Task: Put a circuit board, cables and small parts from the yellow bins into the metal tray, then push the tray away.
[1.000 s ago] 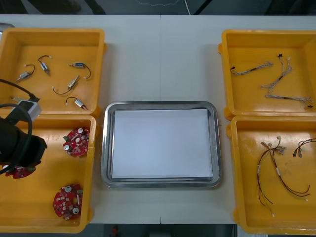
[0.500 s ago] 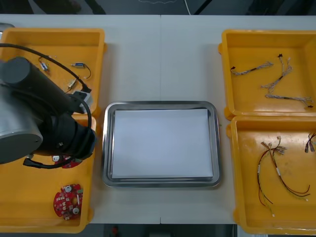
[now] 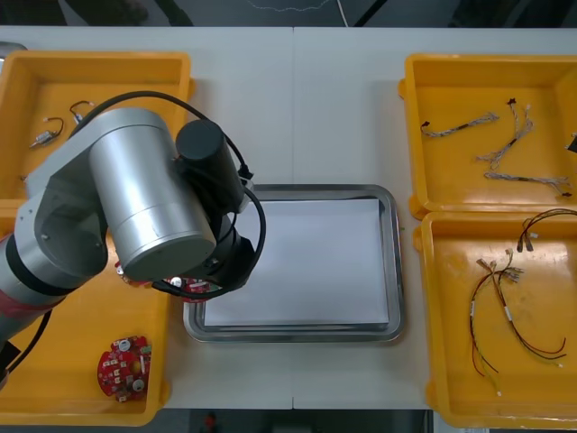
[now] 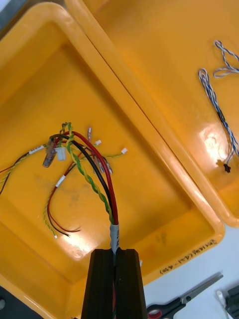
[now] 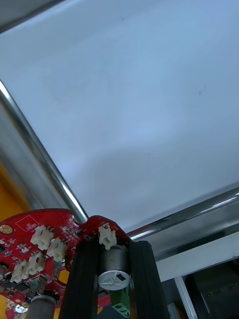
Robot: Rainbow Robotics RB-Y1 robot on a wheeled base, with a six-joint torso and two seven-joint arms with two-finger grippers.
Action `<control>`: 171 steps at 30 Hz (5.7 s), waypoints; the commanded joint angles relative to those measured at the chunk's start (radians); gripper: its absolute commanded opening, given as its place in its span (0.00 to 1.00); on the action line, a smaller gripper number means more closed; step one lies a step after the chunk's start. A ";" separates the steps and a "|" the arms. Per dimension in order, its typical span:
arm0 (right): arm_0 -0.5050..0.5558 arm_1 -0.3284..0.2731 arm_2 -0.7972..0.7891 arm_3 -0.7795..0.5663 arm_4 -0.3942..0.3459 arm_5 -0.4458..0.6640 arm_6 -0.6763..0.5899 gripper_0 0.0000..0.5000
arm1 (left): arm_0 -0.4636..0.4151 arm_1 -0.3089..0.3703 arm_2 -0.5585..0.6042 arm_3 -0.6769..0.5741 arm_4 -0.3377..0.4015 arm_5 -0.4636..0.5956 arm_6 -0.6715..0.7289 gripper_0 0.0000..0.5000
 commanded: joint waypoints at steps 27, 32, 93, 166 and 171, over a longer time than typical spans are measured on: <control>-0.112 0.017 0.109 -0.027 -0.013 0.005 -0.030 0.00 | -0.067 -0.092 -0.237 0.242 -0.114 -0.253 0.212 0.02; -0.112 0.038 0.108 -0.027 0.005 0.005 -0.028 0.00 | -0.067 -0.092 -0.232 0.241 -0.118 -0.255 0.227 0.97; -0.706 0.396 0.987 0.036 0.271 -0.017 -0.087 0.00 | -0.093 0.207 0.590 0.451 -0.146 -0.022 -0.046 1.00; -0.523 0.502 1.189 0.251 0.533 -0.270 -0.091 1.00 | -0.108 0.205 0.660 1.156 -0.111 -0.597 -0.212 0.73; -0.526 0.566 1.091 0.249 0.534 -0.172 -0.088 1.00 | -0.108 0.205 0.645 1.156 -0.097 -0.597 -0.207 0.00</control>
